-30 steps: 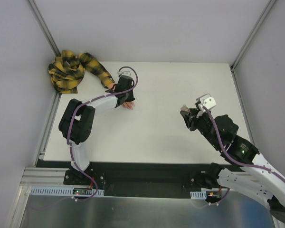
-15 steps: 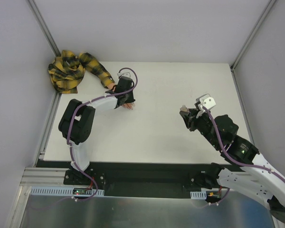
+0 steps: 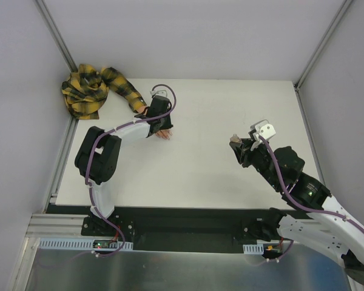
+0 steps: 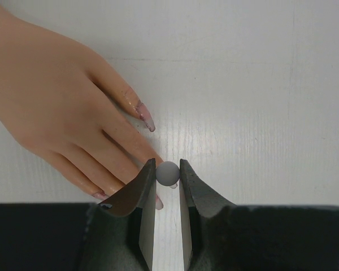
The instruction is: Paint the nails
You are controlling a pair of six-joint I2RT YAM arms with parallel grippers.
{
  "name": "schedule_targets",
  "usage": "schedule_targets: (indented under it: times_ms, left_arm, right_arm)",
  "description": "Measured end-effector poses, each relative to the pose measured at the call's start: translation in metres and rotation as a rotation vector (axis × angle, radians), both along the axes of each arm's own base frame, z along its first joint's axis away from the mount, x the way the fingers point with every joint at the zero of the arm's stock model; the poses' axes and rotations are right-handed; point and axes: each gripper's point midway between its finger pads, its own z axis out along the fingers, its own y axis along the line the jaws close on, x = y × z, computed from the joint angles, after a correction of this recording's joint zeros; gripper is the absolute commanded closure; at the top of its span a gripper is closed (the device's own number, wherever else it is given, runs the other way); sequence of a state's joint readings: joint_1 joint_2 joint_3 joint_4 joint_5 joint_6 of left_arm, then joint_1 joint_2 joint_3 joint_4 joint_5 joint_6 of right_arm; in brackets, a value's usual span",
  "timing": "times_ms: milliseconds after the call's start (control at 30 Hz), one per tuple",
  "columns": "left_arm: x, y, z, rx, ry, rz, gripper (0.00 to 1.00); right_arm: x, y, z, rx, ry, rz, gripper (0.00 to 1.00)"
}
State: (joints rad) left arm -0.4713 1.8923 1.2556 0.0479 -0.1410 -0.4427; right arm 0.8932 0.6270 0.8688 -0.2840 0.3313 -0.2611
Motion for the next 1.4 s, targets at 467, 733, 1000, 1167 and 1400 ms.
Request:
schedule_targets:
  times_ms: [467,733,1000,1167,1400]
  left_arm:
    - [0.004,-0.002,0.006,0.0,-0.016,-0.01,1.0]
    - [-0.002,0.0,-0.002,0.008,0.003,-0.009,1.0]
    - [-0.012,0.001,-0.008,0.006,0.024,-0.005,1.0]
    - [-0.012,0.001,-0.007,0.0,0.024,-0.001,1.0]
    - [-0.01,0.0,-0.005,-0.002,0.019,-0.001,1.0]
  right_arm:
    - [0.0,0.0,0.0,0.009,0.005,0.0,1.0]
    - [0.0,0.0,0.0,0.011,0.006,0.0,1.0]
    - [0.0,0.0,0.0,0.014,0.007,-0.001,1.0]
    - [0.0,0.0,-0.001,0.014,0.008,0.0,1.0]
    - [0.0,0.0,-0.005,0.008,0.013,-0.002,1.0]
